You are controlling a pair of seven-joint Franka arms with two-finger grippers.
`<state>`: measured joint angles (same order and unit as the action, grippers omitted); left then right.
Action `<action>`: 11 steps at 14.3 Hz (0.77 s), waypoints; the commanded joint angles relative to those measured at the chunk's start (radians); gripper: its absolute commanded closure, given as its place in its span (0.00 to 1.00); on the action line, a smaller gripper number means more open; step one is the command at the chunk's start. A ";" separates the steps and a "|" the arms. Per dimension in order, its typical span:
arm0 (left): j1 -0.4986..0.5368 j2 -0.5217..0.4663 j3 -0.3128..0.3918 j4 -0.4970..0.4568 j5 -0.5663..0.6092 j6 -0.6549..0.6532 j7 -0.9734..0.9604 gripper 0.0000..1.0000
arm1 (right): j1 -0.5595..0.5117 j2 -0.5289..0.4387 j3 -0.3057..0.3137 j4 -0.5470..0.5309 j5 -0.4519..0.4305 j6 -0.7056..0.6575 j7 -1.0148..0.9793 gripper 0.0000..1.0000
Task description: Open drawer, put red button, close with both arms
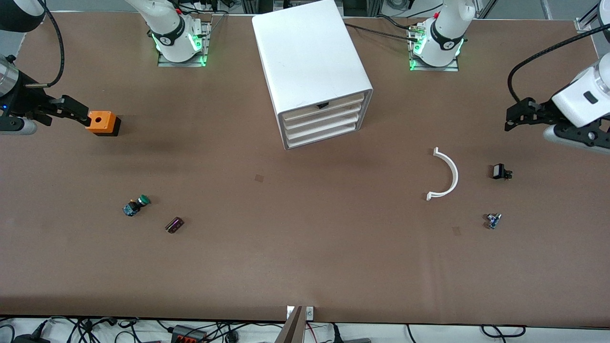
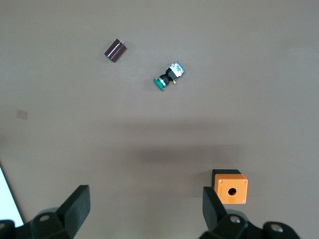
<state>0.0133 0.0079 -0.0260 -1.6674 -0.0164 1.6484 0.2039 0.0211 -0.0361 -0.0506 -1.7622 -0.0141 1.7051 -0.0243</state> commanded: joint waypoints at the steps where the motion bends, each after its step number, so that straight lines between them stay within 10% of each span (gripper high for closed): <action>1: -0.019 -0.066 0.014 -0.094 -0.011 0.057 -0.027 0.00 | 0.002 -0.022 0.003 -0.013 -0.015 -0.012 -0.014 0.00; 11: -0.047 -0.060 0.020 -0.035 -0.005 0.024 -0.116 0.00 | 0.002 -0.034 0.003 -0.008 -0.017 -0.024 -0.016 0.00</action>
<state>-0.0045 -0.0372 -0.0241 -1.7083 -0.0166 1.7054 0.1351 0.0212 -0.0505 -0.0505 -1.7622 -0.0146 1.6931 -0.0252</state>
